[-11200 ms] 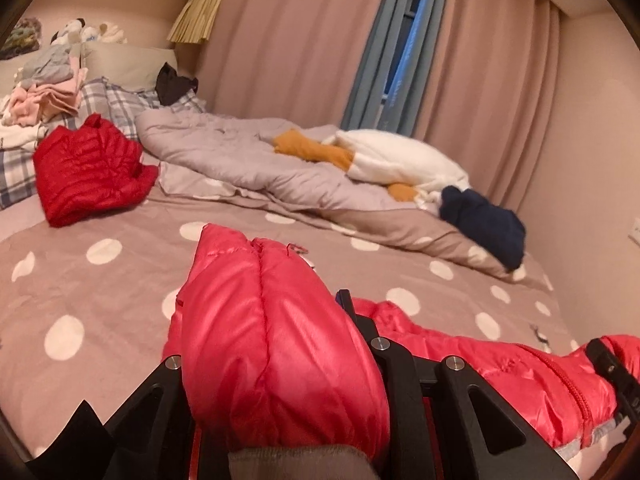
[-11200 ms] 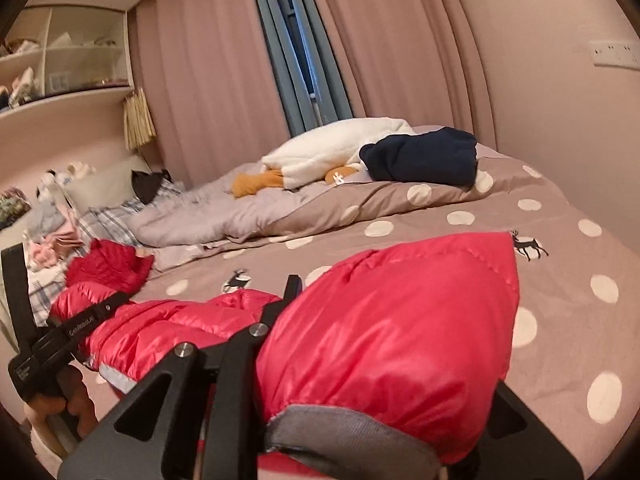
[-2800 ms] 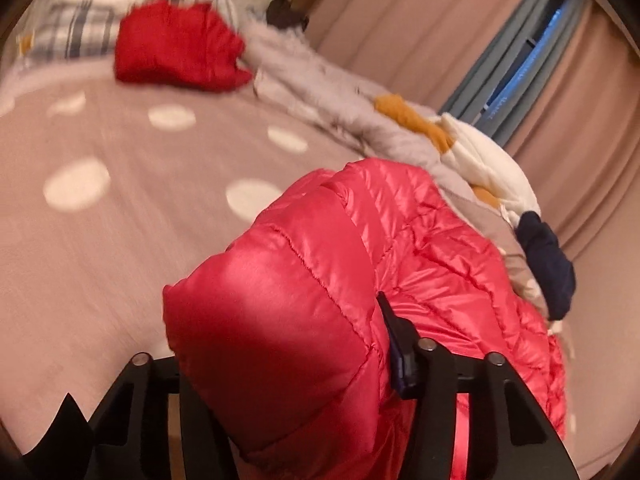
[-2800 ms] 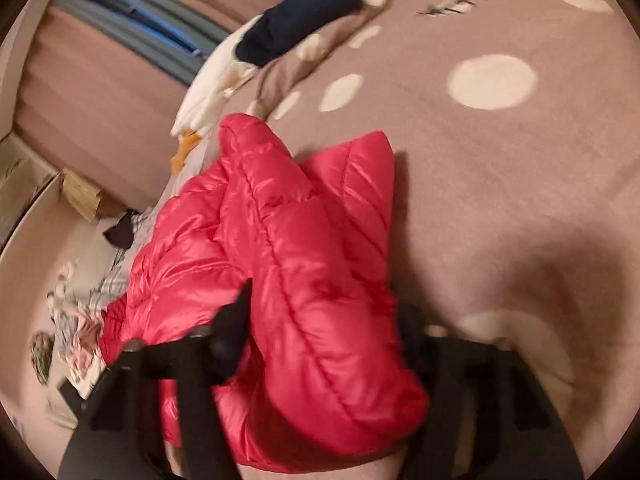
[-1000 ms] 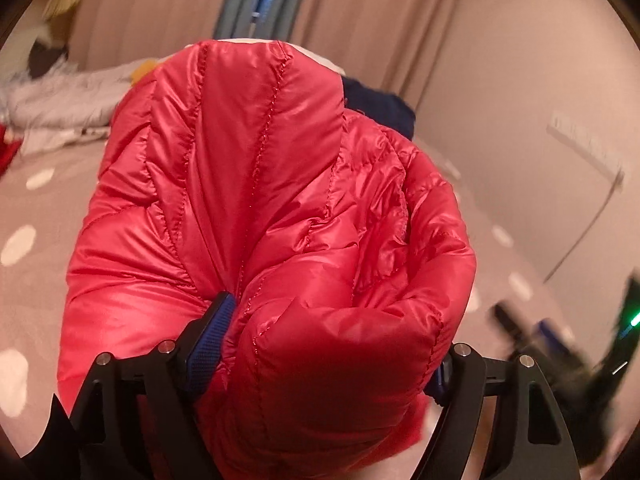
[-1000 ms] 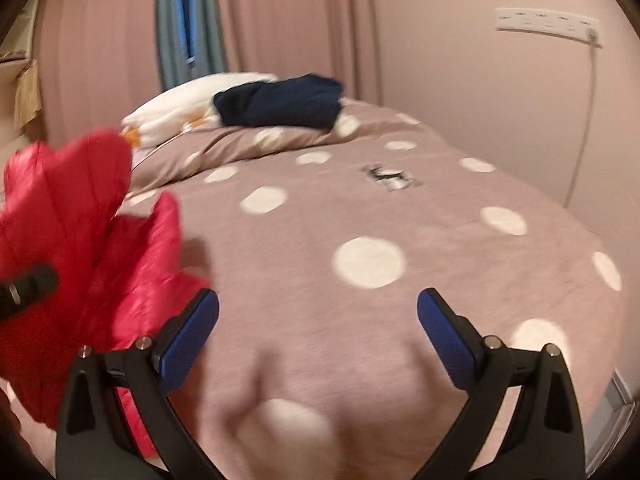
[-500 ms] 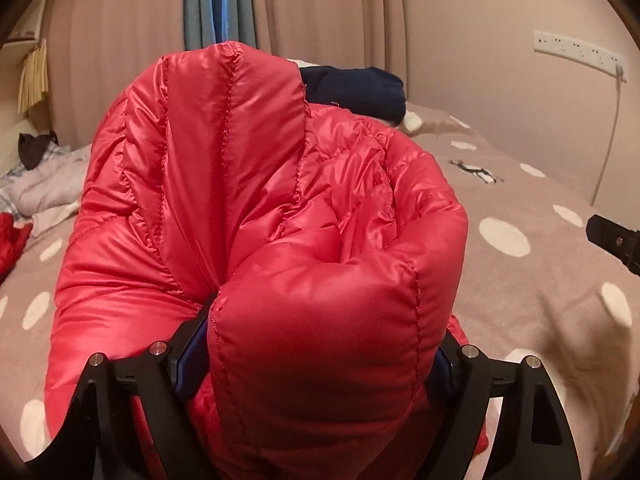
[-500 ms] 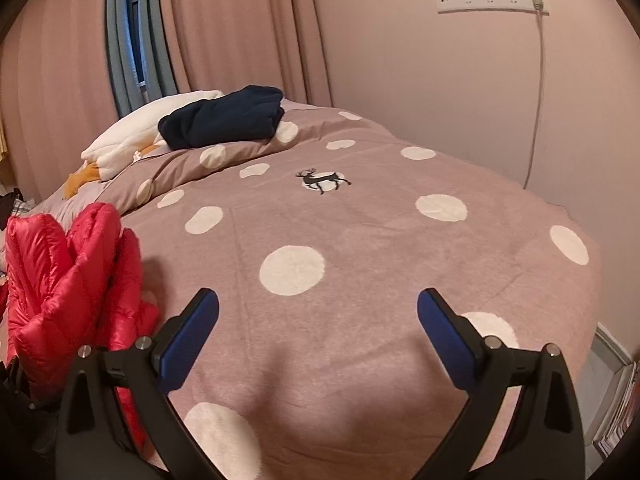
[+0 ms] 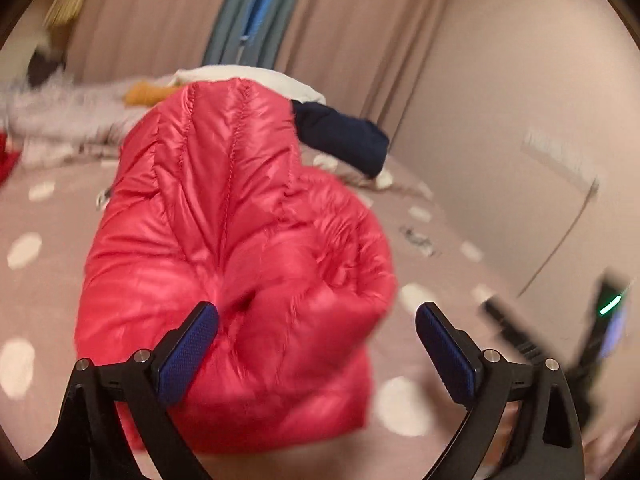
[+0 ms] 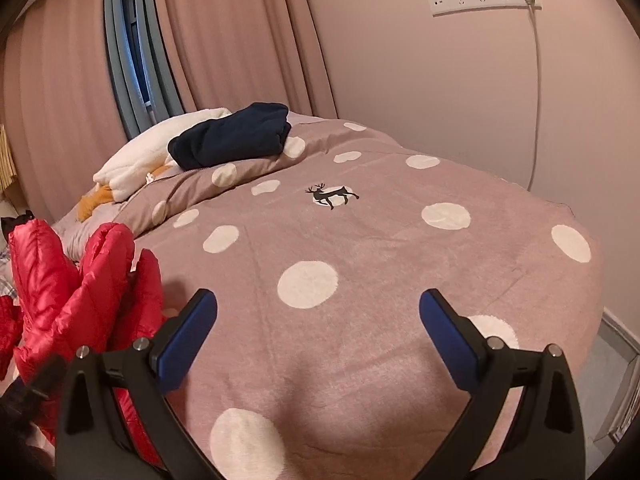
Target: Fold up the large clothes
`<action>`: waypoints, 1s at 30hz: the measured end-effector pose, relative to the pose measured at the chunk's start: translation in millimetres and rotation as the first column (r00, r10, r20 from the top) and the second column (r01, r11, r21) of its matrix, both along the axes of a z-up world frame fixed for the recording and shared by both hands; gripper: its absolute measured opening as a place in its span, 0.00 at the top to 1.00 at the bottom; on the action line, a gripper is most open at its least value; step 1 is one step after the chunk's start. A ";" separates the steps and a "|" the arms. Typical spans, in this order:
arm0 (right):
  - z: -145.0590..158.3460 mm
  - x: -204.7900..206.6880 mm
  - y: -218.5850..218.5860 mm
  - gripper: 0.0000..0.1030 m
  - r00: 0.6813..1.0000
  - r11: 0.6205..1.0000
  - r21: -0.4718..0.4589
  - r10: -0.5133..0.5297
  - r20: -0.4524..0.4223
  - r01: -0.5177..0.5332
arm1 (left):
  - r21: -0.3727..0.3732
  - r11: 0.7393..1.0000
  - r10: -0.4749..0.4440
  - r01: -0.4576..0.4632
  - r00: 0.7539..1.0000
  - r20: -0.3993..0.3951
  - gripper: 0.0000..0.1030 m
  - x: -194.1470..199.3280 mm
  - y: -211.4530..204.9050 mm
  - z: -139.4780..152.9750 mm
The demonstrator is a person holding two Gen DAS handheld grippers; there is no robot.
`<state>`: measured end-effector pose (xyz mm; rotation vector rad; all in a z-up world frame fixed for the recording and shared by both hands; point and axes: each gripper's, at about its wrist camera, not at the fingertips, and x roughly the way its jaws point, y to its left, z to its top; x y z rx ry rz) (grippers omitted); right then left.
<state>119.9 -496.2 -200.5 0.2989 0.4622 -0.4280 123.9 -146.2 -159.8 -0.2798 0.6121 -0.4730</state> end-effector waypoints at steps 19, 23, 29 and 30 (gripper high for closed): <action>-13.4 25.4 39.6 0.01 0.991 0.993 -0.034 0.111 -0.081 -0.114 | -0.063 0.772 0.596 -0.632 0.755 -0.274 0.06 72.6 195.4 -60.3; -9.8 26.6 46.6 0.01 0.989 0.991 -0.035 0.128 -0.070 -0.130 | -0.048 0.818 0.551 -0.573 0.804 -0.223 0.06 79.7 174.3 -56.2; 13.7 17.2 63.1 0.01 0.979 0.977 -0.048 0.206 0.005 -0.206 | -0.108 0.876 0.454 -0.471 0.879 -0.146 0.06 78.6 151.6 -39.7; 18.5 15.2 66.7 0.01 0.977 0.975 -0.062 0.214 0.017 -0.213 | -0.116 0.888 0.429 -0.445 0.892 -0.140 0.06 78.9 145.8 -37.8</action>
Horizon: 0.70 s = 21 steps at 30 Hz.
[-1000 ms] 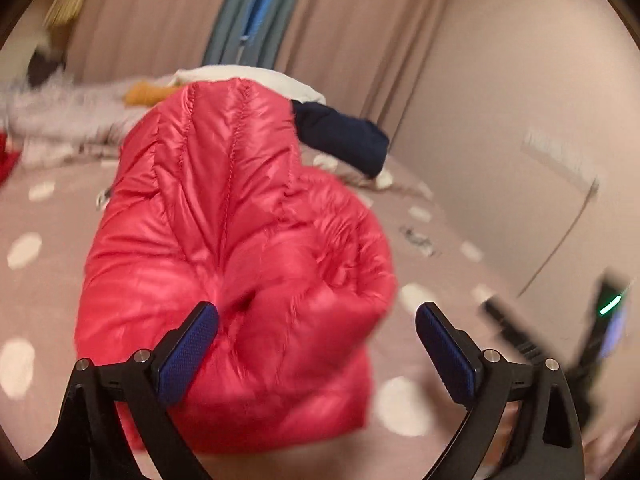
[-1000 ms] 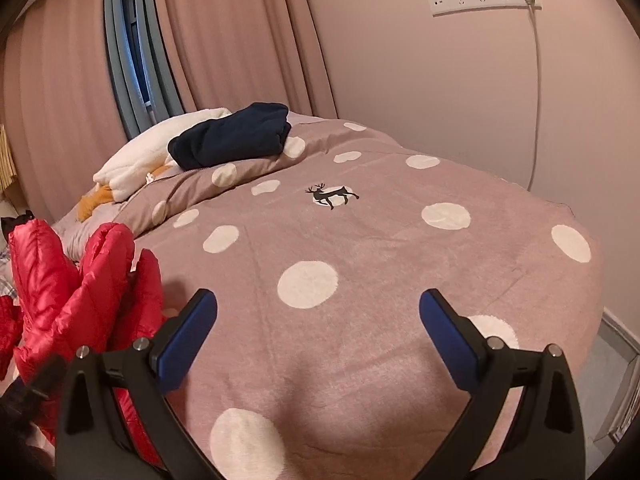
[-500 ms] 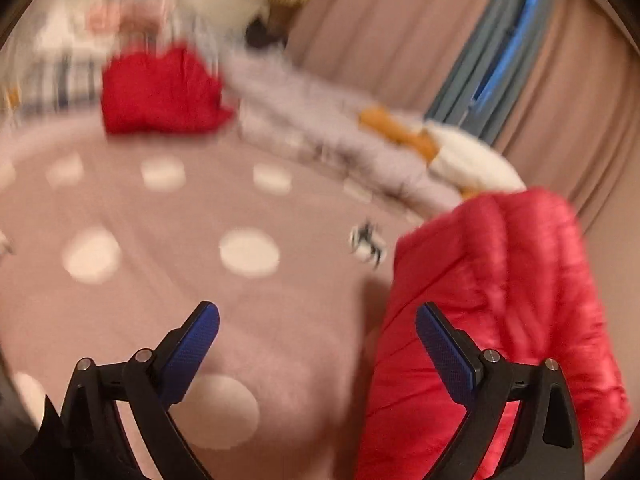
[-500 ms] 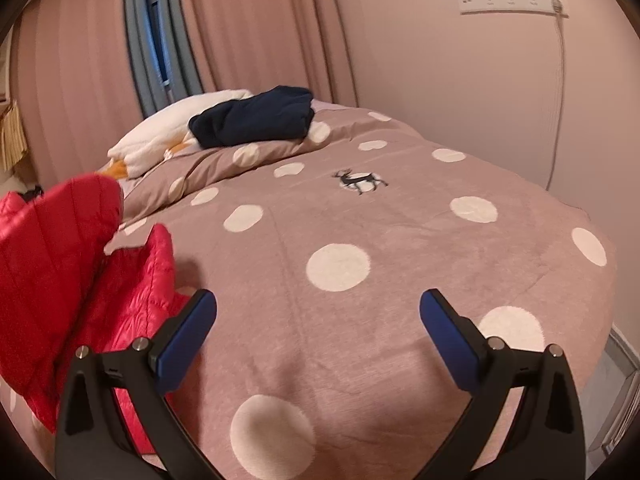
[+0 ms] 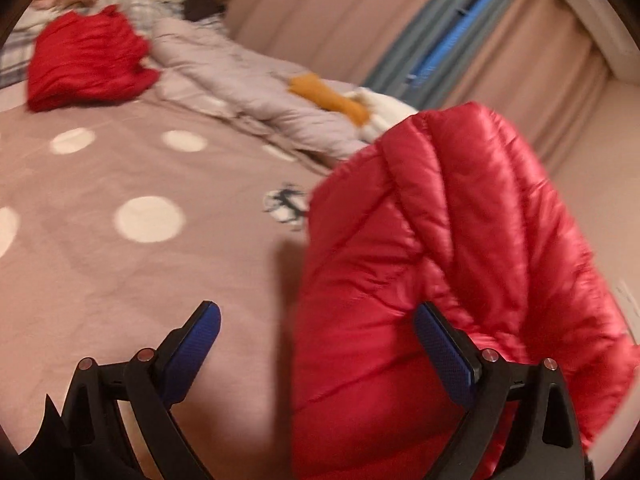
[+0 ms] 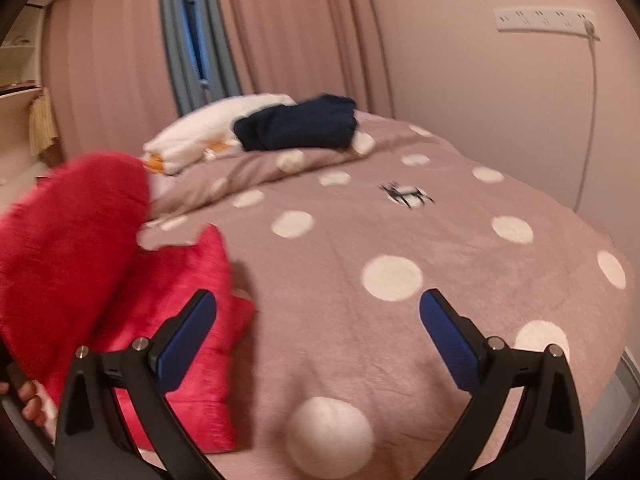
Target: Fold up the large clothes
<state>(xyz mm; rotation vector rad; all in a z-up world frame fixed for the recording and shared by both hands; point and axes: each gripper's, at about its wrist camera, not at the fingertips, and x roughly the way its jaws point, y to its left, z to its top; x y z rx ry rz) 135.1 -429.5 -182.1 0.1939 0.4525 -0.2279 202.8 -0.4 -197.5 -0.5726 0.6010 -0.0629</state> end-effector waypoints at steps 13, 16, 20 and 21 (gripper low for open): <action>7.3 0.7 7.4 0.00 0.999 0.997 0.074 0.026 0.032 -0.029 | 0.074 0.994 -0.079 0.082 0.996 -0.031 0.04 15.9 -53.5 -25.9; 10.3 6.4 11.8 0.00 0.996 0.986 0.144 0.078 0.043 -0.084 | 0.068 0.990 -0.118 0.120 0.992 -0.041 0.04 16.4 -63.1 -31.0; 23.3 26.1 30.1 0.00 0.984 0.963 0.203 0.164 0.074 -0.176 | 0.119 0.977 -0.171 0.176 0.984 -0.052 0.03 17.2 -80.2 -31.4; 26.8 33.7 36.3 0.00 0.978 0.957 0.207 0.189 0.083 -0.203 | 0.140 0.974 -0.172 0.177 0.984 -0.046 0.03 15.7 -83.7 -30.4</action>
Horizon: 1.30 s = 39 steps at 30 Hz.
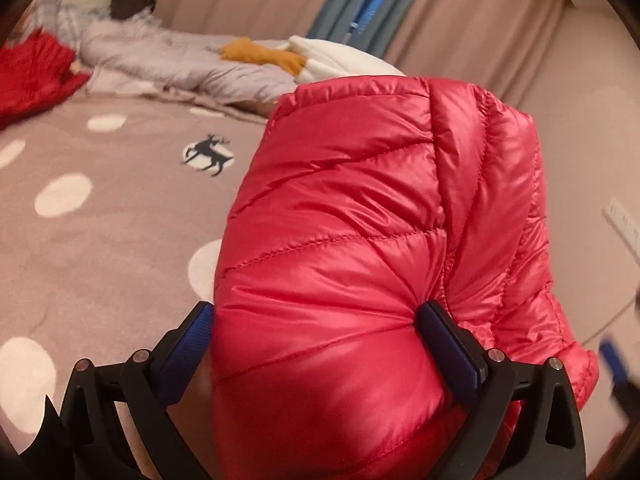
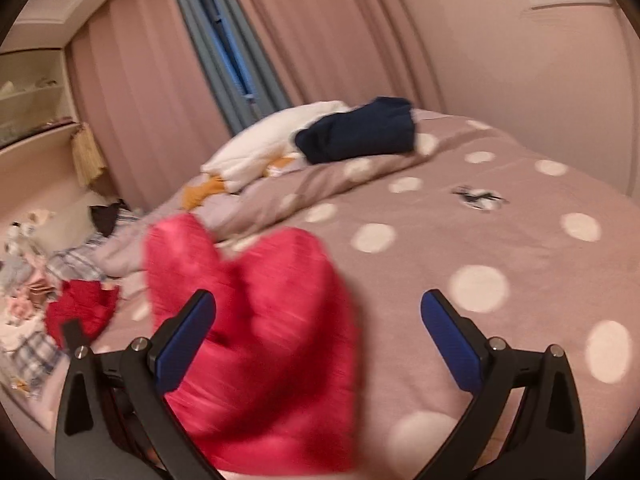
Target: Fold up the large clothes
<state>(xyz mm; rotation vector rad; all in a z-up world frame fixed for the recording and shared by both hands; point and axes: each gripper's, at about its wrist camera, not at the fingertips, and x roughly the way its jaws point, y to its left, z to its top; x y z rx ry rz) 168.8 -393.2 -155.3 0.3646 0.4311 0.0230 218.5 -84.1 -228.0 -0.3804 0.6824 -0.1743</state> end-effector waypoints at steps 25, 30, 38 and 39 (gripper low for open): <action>-65.8 87.5 31.6 0.46 0.986 0.996 0.074 0.069 -0.153 -0.058 | -0.039 0.993 0.112 -0.113 0.994 -0.013 0.02 33.9 14.4 31.7; -76.8 90.5 37.0 0.46 0.985 0.999 0.009 0.052 -0.167 -0.051 | -0.114 0.989 0.082 -0.092 0.993 -0.085 0.00 45.3 18.7 -3.8; -94.7 99.0 50.0 0.45 0.981 0.991 -0.129 -0.003 -0.195 -0.022 | 0.183 0.969 0.155 -0.167 0.985 0.080 0.00 34.3 -21.7 -11.7; -96.9 101.2 47.8 0.45 0.979 0.992 -0.123 0.002 -0.202 -0.027 | 0.183 0.969 0.152 -0.164 0.985 0.077 0.00 38.2 -21.5 -14.4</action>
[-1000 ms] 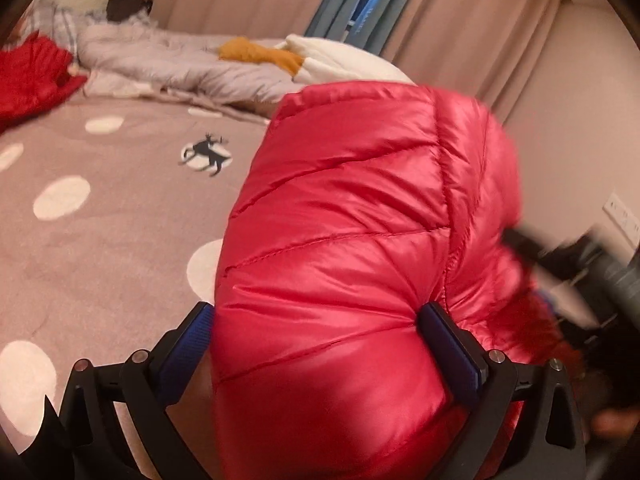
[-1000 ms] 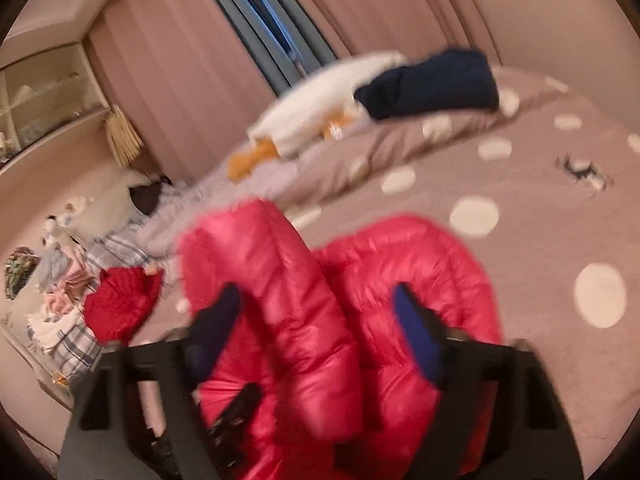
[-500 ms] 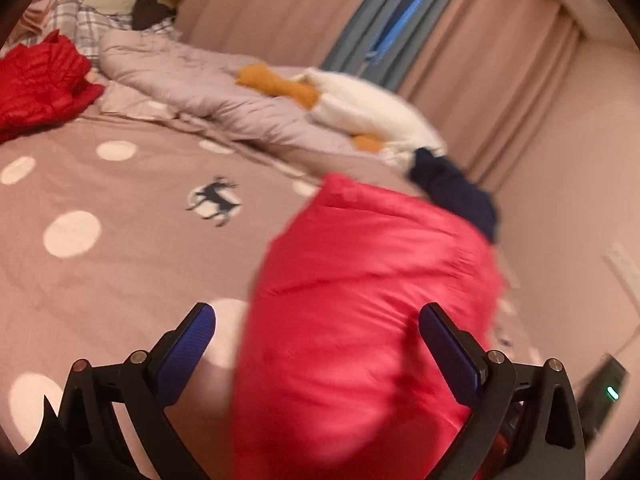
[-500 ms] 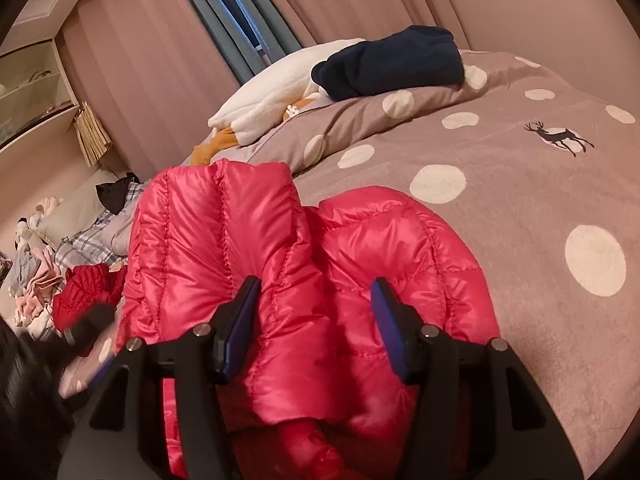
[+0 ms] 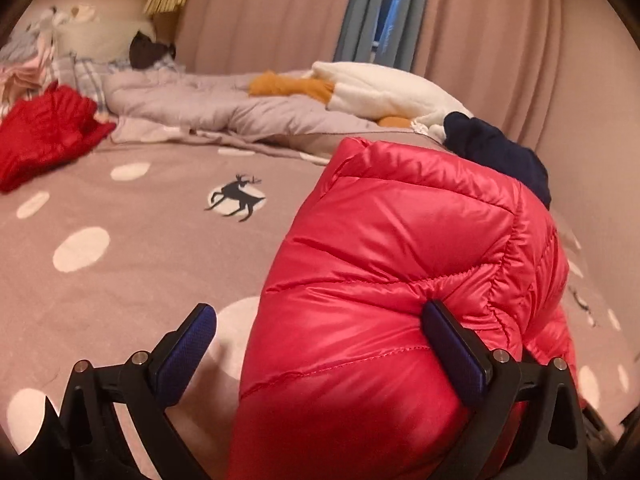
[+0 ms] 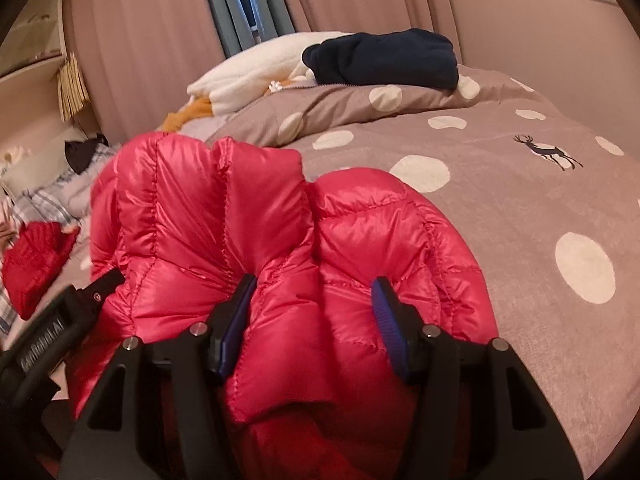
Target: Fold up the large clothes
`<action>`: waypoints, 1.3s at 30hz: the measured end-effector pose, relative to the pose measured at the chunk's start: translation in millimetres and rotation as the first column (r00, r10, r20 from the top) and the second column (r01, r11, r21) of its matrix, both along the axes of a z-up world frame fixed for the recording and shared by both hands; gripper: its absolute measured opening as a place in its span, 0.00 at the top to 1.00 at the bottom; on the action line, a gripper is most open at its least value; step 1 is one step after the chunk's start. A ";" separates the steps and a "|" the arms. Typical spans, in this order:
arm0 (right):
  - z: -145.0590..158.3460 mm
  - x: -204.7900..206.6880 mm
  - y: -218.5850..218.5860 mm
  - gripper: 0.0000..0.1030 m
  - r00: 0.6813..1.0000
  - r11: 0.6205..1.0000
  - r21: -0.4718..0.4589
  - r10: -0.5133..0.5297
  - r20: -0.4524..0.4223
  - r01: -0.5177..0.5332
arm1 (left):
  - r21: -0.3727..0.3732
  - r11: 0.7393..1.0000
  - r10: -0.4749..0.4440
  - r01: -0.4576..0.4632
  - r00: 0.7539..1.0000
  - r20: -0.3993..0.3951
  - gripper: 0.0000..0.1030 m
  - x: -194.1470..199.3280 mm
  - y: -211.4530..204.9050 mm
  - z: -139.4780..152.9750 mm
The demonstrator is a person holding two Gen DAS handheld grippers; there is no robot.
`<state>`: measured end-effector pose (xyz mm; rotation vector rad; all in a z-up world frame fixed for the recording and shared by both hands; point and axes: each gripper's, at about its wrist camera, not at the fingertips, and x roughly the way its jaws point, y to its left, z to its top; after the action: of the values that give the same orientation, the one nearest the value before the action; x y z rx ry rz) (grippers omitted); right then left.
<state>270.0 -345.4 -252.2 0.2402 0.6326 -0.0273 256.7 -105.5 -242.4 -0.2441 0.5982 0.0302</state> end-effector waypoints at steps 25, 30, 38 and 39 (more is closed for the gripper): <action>26.6 -48.8 -63.9 0.01 0.998 0.901 0.428 0.060 0.032 -0.068 | -0.531 0.842 -0.217 0.095 0.961 -0.172 0.00 -15.9 107.6 -16.6; -3.3 -39.6 -74.7 0.00 0.994 0.788 0.611 0.111 -0.009 -0.082 | -0.625 0.752 -0.368 0.209 0.920 -0.136 0.00 -8.2 89.5 -26.2; -19.2 -27.0 -73.5 0.00 0.982 0.718 0.683 0.187 -0.006 -0.132 | -0.650 0.690 -0.503 0.319 0.857 -0.114 0.00 3.9 40.2 -39.9; -18.0 -25.7 -70.9 0.00 0.979 0.730 0.668 0.206 -0.009 -0.147 | -0.634 0.701 -0.500 0.325 0.859 -0.112 0.00 3.5 36.7 -38.2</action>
<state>244.3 -416.2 -270.2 0.8818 0.7299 0.3882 260.3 -68.8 -280.6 -0.7278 0.9294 -0.5954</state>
